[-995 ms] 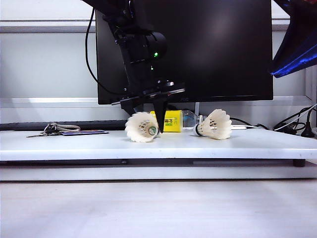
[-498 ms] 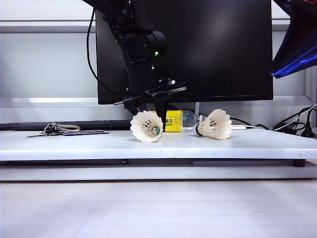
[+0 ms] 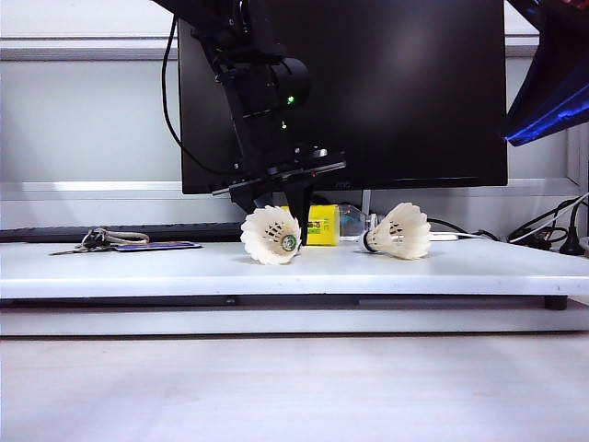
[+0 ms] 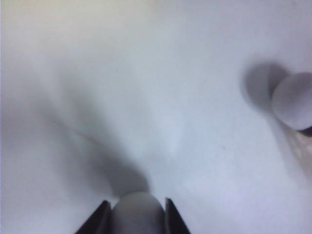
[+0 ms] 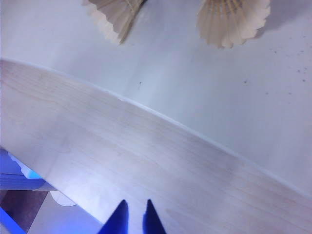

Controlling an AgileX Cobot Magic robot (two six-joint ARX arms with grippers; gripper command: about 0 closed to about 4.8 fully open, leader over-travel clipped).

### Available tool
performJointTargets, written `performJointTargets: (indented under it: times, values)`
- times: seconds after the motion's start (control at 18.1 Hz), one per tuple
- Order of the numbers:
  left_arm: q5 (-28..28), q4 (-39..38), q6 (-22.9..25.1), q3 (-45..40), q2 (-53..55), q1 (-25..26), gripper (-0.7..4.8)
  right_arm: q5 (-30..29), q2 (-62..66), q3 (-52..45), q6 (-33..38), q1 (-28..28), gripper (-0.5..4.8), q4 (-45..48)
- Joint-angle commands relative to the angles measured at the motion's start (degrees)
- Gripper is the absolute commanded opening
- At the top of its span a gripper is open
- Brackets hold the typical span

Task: Stack the badminton balls on the table vertically.

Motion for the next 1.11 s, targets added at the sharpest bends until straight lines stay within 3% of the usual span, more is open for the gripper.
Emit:
performJointTargets:
  times: [0.06,0.55,1.11]
  values:
    - [0.79,0.66,0.24,0.2,-0.22,-0.09,1.11,-0.02,-0.09,0.2,-0.26,0.02,0.53,0.2]
    - [5.4,2.45,0.48,0.61,-1.22,0.07,1.11,0.13,0.13,0.17,-0.26,0.0,0.53,0.17]
    - [6.82,12.0,2.6,0.59,-6.6,0.33,1.11,3.8,0.13,-0.76,-0.55,0.0,0.53,0.28]
